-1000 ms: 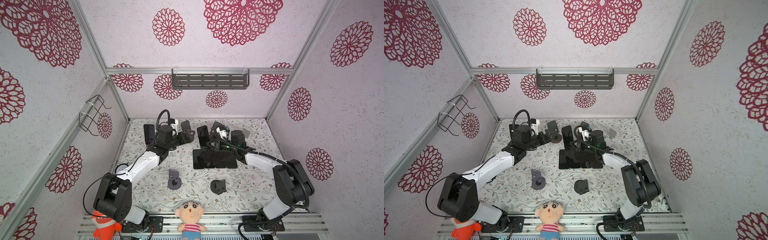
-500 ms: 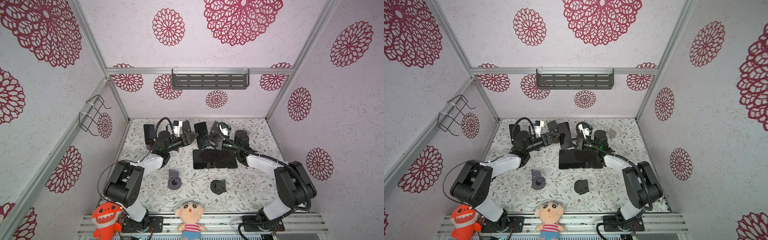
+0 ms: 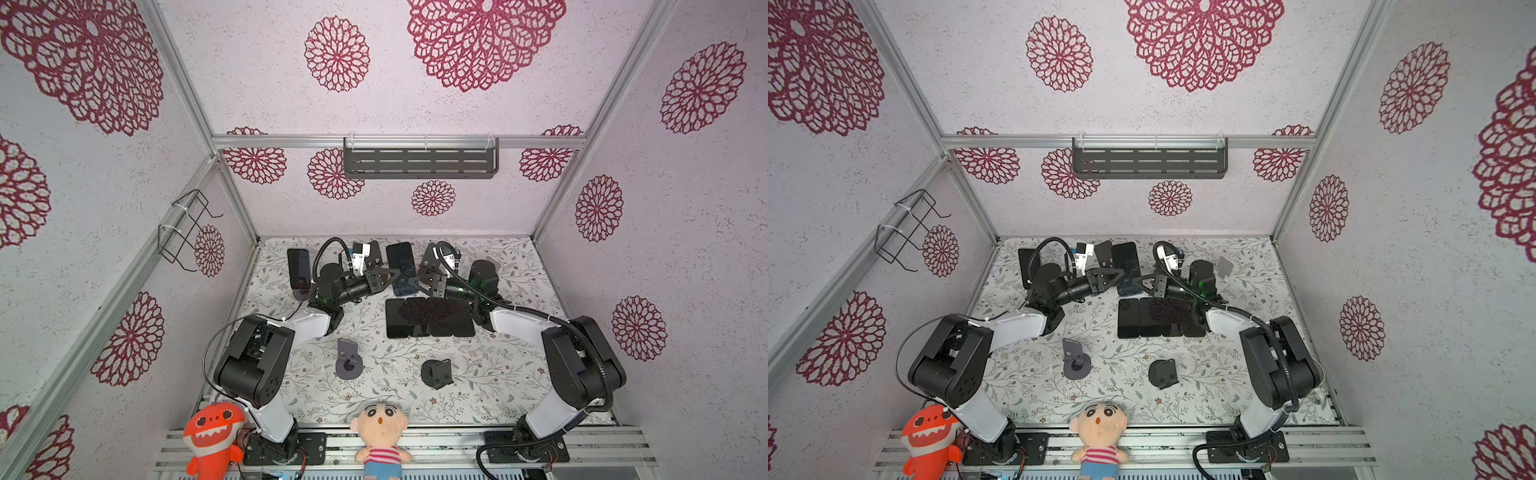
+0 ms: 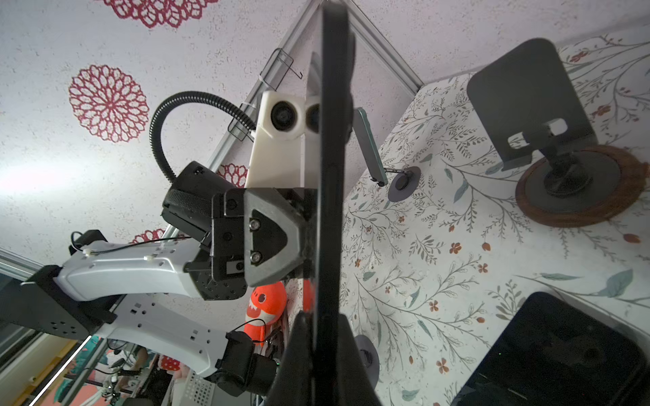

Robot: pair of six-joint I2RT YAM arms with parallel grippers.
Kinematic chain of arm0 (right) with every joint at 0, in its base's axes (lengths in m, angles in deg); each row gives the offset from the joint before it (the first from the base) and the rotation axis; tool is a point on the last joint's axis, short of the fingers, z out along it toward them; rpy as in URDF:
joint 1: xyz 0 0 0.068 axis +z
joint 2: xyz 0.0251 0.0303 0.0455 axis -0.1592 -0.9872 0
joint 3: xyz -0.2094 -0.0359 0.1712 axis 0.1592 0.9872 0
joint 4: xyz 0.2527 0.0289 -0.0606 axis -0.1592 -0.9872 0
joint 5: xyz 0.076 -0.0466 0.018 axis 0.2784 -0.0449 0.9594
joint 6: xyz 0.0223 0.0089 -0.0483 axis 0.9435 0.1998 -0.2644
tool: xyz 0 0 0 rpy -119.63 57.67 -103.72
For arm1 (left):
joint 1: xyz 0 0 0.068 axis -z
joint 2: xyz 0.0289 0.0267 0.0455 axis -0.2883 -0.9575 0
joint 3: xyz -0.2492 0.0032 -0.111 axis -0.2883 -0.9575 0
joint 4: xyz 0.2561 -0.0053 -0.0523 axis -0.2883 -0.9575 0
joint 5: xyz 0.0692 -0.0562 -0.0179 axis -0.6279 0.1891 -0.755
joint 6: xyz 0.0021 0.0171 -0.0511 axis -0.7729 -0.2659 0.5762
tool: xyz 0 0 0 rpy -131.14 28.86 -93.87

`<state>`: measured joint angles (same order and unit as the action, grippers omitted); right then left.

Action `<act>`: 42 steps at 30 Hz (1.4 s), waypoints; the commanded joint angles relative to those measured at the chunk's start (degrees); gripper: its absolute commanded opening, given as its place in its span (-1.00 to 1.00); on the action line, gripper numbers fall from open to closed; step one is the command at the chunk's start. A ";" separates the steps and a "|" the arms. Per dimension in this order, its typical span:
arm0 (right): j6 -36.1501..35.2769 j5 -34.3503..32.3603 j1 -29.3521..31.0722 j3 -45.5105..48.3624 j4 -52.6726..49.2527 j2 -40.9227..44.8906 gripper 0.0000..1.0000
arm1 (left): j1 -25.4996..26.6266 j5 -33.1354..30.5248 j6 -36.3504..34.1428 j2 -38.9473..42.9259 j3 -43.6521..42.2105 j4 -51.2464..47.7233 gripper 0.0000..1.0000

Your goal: Remove the phone from the phone stand

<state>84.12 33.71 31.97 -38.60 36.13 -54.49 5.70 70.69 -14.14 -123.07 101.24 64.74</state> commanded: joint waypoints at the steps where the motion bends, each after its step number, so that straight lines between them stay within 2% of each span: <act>1: -1.62 0.45 0.62 -1.04 4.65 -0.09 -0.67 | 0.59 -1.63 -1.73 2.18 1.47 -2.32 -0.86; 4: -2.15 -0.29 -0.10 -0.54 3.99 0.07 -0.18 | 0.60 -3.22 -3.68 3.13 1.72 -6.55 -0.88; 7: -3.78 -1.70 -1.39 0.62 1.88 0.38 0.21 | 0.06 -5.51 -7.01 3.97 2.54 -13.81 -0.89; 9: -4.08 -2.31 -2.91 2.03 1.38 1.12 0.26 | -0.48 -5.82 -8.36 4.41 3.17 -17.15 -0.90; 15: -5.95 -2.98 -8.76 7.06 -1.90 5.89 0.27 | -1.71 -7.11 -13.79 6.08 6.39 -29.78 -0.95; 18: -13.00 -7.24 -10.72 7.56 -13.74 9.57 0.27 | -2.46 -8.39 -16.84 6.67 8.40 -37.34 -1.00; 20: -21.40 -14.29 -11.08 6.19 -27.11 12.63 0.26 | -3.22 -8.83 -18.88 7.06 9.87 -42.53 -1.00; 22: -26.22 -17.28 -11.64 5.80 -33.47 14.88 0.26 | -4.38 -8.56 -20.45 7.48 10.87 -46.59 -1.00; 25: -26.59 -18.61 -14.18 7.35 -36.17 17.47 0.25 | -6.55 -8.71 -22.65 7.77 12.49 -53.01 -1.00; 29: -31.46 -26.34 -17.01 7.02 -45.46 19.30 0.23 | -7.21 -13.54 -28.69 7.32 17.10 -66.38 -1.00; 33: -31.70 -26.31 -20.17 8.28 -46.46 20.60 0.18 | -7.26 -15.10 -30.38 6.28 19.38 -71.54 -1.00; 38: -36.11 -38.08 -21.33 7.75 -52.57 21.33 0.04 | -6.49 -16.42 -30.59 4.08 20.61 -73.58 -1.00; 42: -36.16 -38.62 -22.65 9.30 -50.85 21.75 -0.28 | -5.56 -17.11 -30.77 1.97 21.43 -74.28 -1.00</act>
<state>50.37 -0.98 9.94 -29.57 -13.99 -34.51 -0.79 54.28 -43.32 -119.85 120.89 -8.68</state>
